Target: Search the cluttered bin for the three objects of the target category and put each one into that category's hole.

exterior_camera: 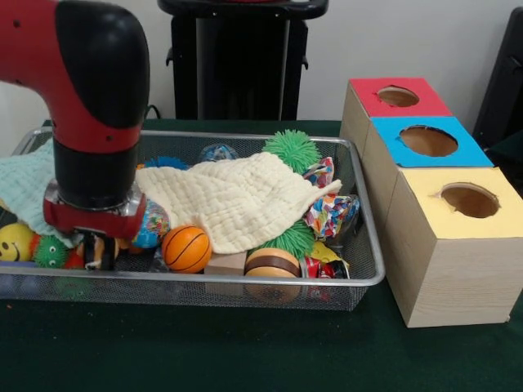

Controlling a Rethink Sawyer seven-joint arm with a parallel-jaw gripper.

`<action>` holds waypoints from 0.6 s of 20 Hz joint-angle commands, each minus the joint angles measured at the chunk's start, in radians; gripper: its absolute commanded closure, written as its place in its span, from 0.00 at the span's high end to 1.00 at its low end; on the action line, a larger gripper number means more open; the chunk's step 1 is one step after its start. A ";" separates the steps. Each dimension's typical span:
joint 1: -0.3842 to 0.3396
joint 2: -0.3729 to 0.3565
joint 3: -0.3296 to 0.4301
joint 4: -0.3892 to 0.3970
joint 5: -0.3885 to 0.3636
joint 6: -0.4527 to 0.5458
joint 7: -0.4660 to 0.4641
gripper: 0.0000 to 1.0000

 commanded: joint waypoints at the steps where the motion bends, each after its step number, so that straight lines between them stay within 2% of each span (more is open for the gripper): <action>1: 0.001 -0.142 0.003 0.053 0.043 0.164 0.065 0.00; 4: 0.000 -0.180 0.009 0.072 0.050 0.151 0.082 0.00; 6: 0.002 -0.214 0.008 0.117 0.062 0.144 0.102 0.00; 9: 0.014 -0.230 0.008 0.140 0.082 0.150 0.127 0.00; 12: 0.047 -0.264 -0.012 0.181 0.109 0.151 0.183 0.00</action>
